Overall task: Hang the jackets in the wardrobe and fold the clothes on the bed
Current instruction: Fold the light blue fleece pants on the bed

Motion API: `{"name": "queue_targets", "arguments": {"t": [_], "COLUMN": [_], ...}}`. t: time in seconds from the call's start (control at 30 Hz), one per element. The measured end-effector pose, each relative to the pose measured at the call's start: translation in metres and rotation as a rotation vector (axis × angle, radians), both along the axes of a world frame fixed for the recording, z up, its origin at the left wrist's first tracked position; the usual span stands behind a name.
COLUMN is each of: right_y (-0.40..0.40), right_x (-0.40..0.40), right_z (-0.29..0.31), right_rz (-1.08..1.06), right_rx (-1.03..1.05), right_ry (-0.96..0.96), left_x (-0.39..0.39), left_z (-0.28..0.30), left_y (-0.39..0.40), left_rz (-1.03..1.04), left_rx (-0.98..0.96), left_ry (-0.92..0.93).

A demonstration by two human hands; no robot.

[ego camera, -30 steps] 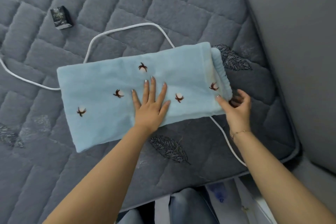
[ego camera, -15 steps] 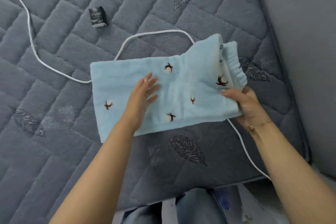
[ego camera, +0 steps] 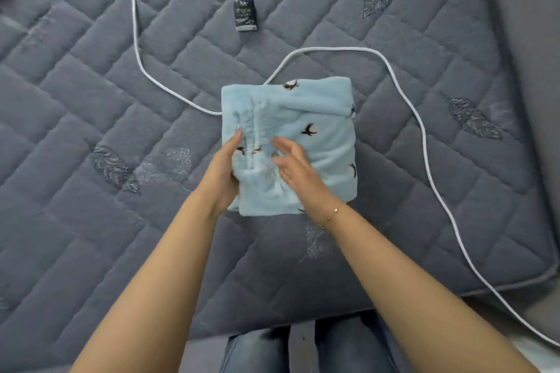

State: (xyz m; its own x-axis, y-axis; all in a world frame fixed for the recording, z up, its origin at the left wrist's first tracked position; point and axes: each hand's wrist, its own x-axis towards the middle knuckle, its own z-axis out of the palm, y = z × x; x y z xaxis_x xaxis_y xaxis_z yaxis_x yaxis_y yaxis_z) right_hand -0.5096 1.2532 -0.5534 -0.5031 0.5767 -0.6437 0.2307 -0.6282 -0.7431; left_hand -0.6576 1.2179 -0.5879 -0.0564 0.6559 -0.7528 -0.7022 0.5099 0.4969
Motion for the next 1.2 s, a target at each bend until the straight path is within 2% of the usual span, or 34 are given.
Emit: {"name": "queue_targets", "arguments": {"t": [0.03,0.1,0.17,0.23,0.33,0.4,0.43,0.53,0.6,0.67,0.73,0.8,0.87,0.93,0.97,1.03,1.1,1.17,1.2], "right_y": [0.000,0.001,0.004,0.009,0.025,0.036,0.041,0.043,0.037,0.035,0.036,0.044,0.060,0.083,0.098,0.132,0.163,0.186,0.192], "right_x": [0.004,0.016,0.026,0.035,0.053,0.057,0.054,0.037,0.028,0.025,0.028,0.038,0.050,0.061,0.064,0.065,0.058,0.052,0.048], "right_z": [-0.004,-0.008,-0.007,-0.005,-0.007,-0.015,-0.022,-0.051,-0.069,-0.077,-0.076,-0.068,-0.056,-0.048,-0.048,-0.051,-0.059,-0.068,-0.071], "right_rz": [-0.074,-0.167,-0.218,-0.284,-0.322,-0.145,0.012,0.497,0.665,0.677,0.655,0.517,0.235,0.048,0.027,0.136,0.386,0.553,0.561], "right_rx": [-0.053,-0.147,-0.135,0.091,0.680,0.974,1.041,0.990,0.989,0.996,0.971,0.867,0.812,0.849,0.865,0.876,0.889,0.848,0.799], "right_ry": [0.034,0.124,0.116,-0.051,-0.360,-0.444,-0.458,-0.605,-0.745,-0.788,-0.700,-0.498,-0.318,-0.291,-0.305,-0.333,-0.357,-0.343,-0.334], "left_x": [0.002,0.011,0.022,0.022,-0.010,-0.039,-0.052,-0.068,-0.063,-0.053,-0.035,-0.010,0.016,0.035,0.040,0.040,0.033,0.023,0.015], "left_z": [-0.003,-0.002,-0.006,-0.005,0.002,0.002,-0.002,-0.018,-0.023,-0.022,-0.012,0.000,0.007,0.006,0.004,0.000,-0.004,-0.007,-0.006], "left_y": [0.003,0.009,0.013,0.016,0.023,0.025,0.022,0.012,0.007,0.000,-0.012,-0.025,-0.033,-0.036,-0.034,-0.028,-0.022,-0.021,-0.021], "left_rz": [-0.036,-0.134,-0.197,-0.164,-0.165,-0.172,-0.168,-0.251,-0.323,-0.308,-0.258,-0.252,-0.254,-0.188,-0.134,-0.014,0.025,0.060,0.101], "left_rx": [0.002,-0.029,-0.025,0.058,0.279,0.323,0.286,0.103,-0.010,-0.126,-0.151,-0.139,-0.194,-0.268,-0.297,-0.331,-0.297,-0.181,-0.114], "left_ry": [0.064,0.304,0.490,0.486,0.395,0.345,0.321,0.415,0.565,0.883,1.265,1.447,1.397,1.313,1.287,1.222,1.143,0.982,0.855]}}
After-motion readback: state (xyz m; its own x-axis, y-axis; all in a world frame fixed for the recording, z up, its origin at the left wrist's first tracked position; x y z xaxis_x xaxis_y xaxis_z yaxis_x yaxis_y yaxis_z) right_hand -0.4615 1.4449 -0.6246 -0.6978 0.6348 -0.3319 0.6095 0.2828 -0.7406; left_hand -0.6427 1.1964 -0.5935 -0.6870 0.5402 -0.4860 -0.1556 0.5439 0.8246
